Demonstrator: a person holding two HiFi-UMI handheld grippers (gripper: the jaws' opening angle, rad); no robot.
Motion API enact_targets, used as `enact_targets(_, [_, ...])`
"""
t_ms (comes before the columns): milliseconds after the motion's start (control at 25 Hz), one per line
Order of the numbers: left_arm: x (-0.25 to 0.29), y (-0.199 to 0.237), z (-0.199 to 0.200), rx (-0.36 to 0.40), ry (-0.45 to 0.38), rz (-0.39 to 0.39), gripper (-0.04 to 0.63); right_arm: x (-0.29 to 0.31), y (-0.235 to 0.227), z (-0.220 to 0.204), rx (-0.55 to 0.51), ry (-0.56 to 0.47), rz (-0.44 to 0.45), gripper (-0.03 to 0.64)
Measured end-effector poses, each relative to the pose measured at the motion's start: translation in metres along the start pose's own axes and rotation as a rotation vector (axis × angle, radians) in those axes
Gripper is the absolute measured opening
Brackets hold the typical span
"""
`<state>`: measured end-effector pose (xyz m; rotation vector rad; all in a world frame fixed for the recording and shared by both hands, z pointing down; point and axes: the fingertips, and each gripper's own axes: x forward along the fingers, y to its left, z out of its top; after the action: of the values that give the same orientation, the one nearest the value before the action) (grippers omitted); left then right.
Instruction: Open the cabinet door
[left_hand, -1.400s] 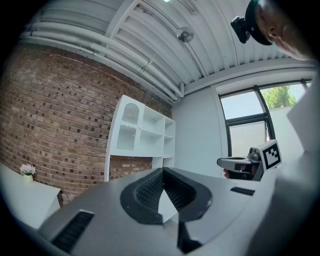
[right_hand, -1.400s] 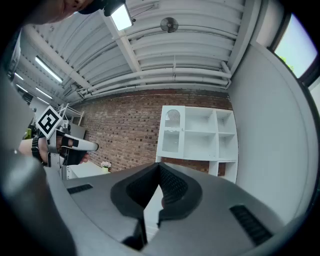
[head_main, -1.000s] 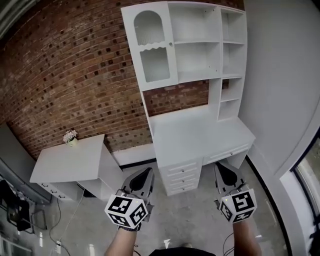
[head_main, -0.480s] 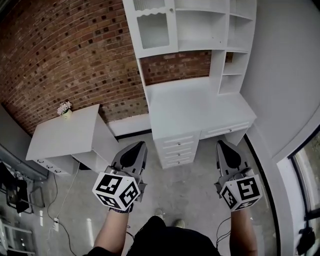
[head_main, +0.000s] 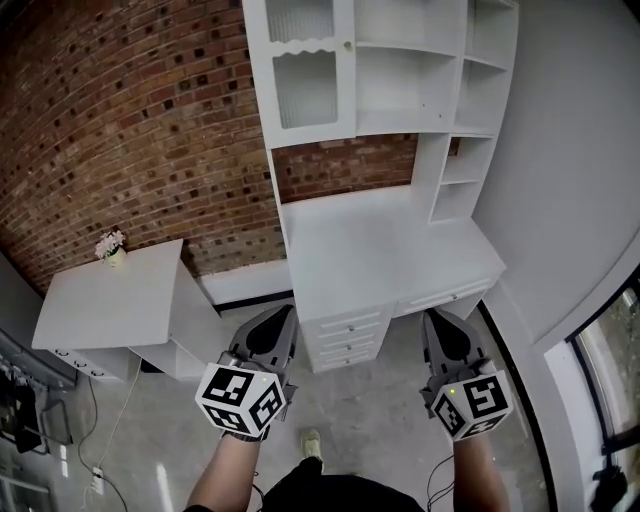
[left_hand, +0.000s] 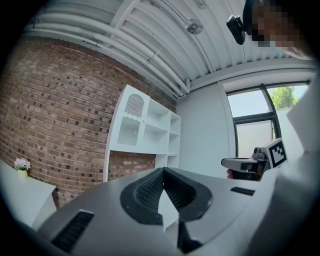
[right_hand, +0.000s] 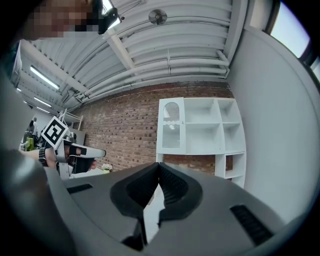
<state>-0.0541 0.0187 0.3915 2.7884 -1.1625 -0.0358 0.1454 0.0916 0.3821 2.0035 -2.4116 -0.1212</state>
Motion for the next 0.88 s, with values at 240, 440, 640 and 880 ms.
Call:
enact_targets(240, [0.048,0.06,0.016,0.023,-0.014,-0.016,0.006,0.071,0.004,0.003,-0.008,0.003,-0.014,0.003])
enact_targets(440, [0.084,0.103,0.019,0.021,-0.003,-0.054,0.006,0.127,0.013,0.0,0.043,-0.001,-0.013,0.003])
enact_targets(640, [0.114,0.131,0.012,-0.016,0.015,-0.108,0.006,0.175,0.013,-0.008,0.055,0.002,-0.029,0.003])
enact_targets(880, [0.143,0.154,0.003,-0.027,0.03,-0.127,0.006,0.22,0.005,-0.014,0.114,-0.029,-0.017,0.005])
